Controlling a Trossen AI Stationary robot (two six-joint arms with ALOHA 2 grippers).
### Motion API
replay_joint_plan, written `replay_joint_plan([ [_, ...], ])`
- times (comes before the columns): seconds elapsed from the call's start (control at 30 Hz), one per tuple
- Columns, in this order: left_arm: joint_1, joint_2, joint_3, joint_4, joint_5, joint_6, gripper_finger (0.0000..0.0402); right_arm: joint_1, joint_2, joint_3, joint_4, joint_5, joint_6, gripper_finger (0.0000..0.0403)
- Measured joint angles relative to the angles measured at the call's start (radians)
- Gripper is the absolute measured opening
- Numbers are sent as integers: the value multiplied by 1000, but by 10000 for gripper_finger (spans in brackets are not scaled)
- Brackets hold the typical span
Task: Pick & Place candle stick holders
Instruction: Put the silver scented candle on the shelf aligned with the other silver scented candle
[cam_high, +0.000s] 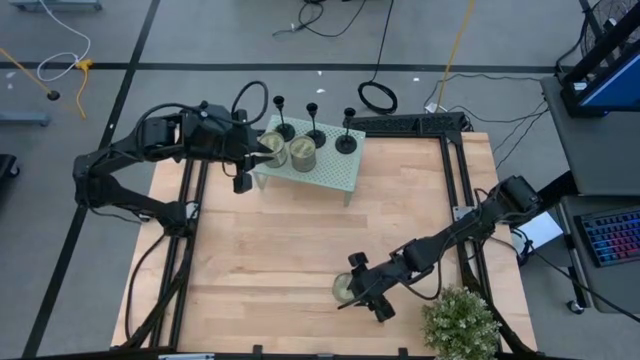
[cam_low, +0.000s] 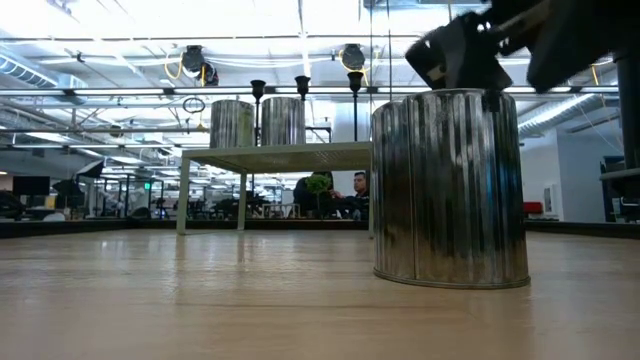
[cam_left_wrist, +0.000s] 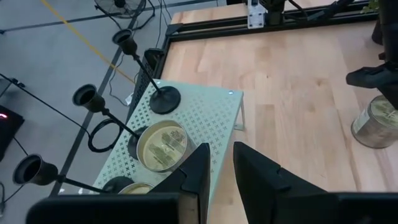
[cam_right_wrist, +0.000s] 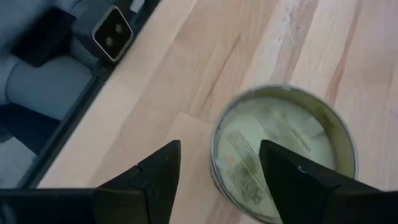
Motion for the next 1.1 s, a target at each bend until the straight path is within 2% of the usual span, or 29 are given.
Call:
replay_joint_plan([
  [0.23,0,0,0,1,0,0,76,-3,-3,-81,79,-22,18,158],
  [0.37,0,0,0,1,0,0,76,-3,-1,-94,118,-29,-94,123],
  [0.47,0,0,0,2,0,0,76,-12,0,-94,110,-31,-153,88],
  [0.63,0,0,0,2,-1,-4,76,-45,-2,-93,85,-31,-119,15],
  [0.73,0,0,0,2,-1,-21,76,-55,-14,-95,103,-23,-127,13],
  [0.9,0,0,0,2,-1,-22,76,-82,-89,-97,143,63,-152,5],
  [1.1,0,0,0,2,-1,-26,76,-158,-213,-81,248,309,-365,4],
])
